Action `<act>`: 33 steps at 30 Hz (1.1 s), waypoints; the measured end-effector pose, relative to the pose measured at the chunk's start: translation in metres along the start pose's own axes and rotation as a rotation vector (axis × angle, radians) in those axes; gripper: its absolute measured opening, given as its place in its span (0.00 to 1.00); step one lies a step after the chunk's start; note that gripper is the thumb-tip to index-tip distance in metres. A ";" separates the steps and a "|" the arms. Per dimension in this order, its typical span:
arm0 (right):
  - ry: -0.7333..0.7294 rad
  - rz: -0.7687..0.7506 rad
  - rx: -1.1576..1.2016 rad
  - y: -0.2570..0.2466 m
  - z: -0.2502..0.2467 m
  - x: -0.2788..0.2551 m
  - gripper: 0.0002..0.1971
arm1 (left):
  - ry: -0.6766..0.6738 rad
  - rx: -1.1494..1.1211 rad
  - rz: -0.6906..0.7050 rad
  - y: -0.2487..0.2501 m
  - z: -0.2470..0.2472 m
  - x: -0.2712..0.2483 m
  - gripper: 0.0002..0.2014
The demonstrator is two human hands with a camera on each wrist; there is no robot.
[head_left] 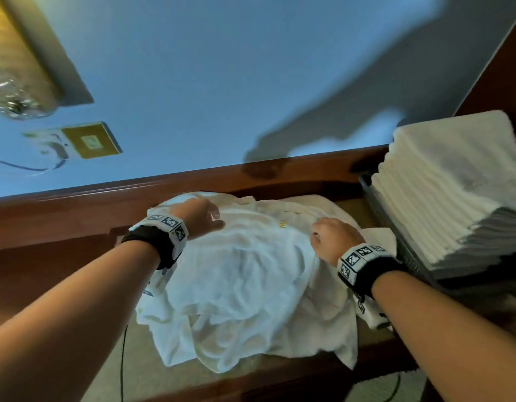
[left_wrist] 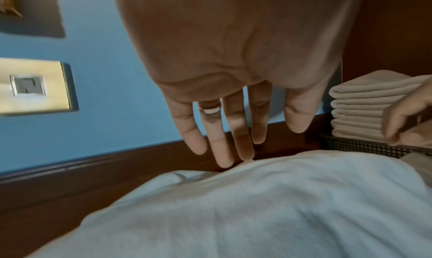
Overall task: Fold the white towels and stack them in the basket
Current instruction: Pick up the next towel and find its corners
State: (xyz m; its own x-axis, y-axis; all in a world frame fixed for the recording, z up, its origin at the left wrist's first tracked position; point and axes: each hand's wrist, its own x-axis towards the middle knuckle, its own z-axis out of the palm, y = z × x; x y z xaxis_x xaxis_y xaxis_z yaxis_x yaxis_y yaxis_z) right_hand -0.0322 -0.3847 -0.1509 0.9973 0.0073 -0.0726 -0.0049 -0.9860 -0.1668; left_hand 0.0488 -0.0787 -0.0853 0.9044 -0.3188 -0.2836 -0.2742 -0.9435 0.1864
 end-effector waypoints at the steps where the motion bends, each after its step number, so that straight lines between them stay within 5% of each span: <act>1: -0.039 0.007 -0.020 -0.012 0.006 0.005 0.13 | -0.009 0.003 -0.008 -0.007 0.007 -0.001 0.16; 13: -0.220 0.409 0.255 0.015 0.052 0.045 0.29 | -0.002 0.106 0.172 0.023 0.078 0.076 0.28; 24: -0.242 0.323 0.324 0.008 0.041 0.059 0.10 | -0.015 -0.001 0.154 0.018 0.078 0.093 0.10; 29: -0.078 0.317 0.334 -0.021 0.012 0.069 0.15 | 0.122 -0.064 0.205 -0.007 0.046 0.064 0.10; 33: -0.016 0.242 0.324 -0.081 -0.031 0.074 0.07 | 0.258 -0.166 0.143 -0.049 0.012 0.016 0.07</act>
State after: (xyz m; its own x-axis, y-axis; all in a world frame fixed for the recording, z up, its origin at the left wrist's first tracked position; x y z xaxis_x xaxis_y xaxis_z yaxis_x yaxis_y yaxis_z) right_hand 0.0444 -0.3095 -0.1121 0.9634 -0.2132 -0.1625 -0.2644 -0.8560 -0.4442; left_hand 0.0731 -0.0389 -0.1107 0.9195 -0.3932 0.0001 -0.3662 -0.8564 0.3640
